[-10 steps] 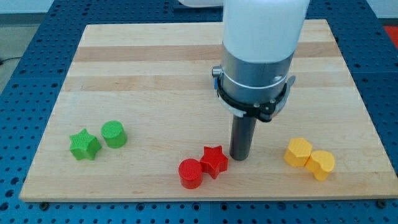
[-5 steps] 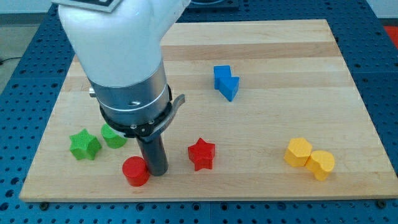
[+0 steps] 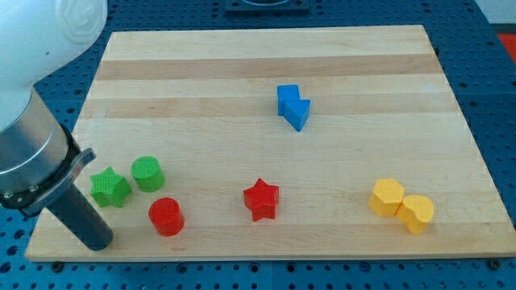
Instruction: Slide the red circle to the bottom side of the green circle
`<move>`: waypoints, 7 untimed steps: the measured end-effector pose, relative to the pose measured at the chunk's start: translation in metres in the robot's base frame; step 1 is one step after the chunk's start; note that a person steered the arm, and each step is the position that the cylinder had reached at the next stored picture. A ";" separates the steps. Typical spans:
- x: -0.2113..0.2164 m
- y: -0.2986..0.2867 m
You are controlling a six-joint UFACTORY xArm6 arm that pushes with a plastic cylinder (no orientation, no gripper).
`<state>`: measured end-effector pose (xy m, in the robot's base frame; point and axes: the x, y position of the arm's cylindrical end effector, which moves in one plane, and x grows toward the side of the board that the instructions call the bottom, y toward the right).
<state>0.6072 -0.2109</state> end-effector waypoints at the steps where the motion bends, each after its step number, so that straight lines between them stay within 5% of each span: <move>1: 0.010 0.023; 7: 0.000 0.103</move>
<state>0.6077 -0.1079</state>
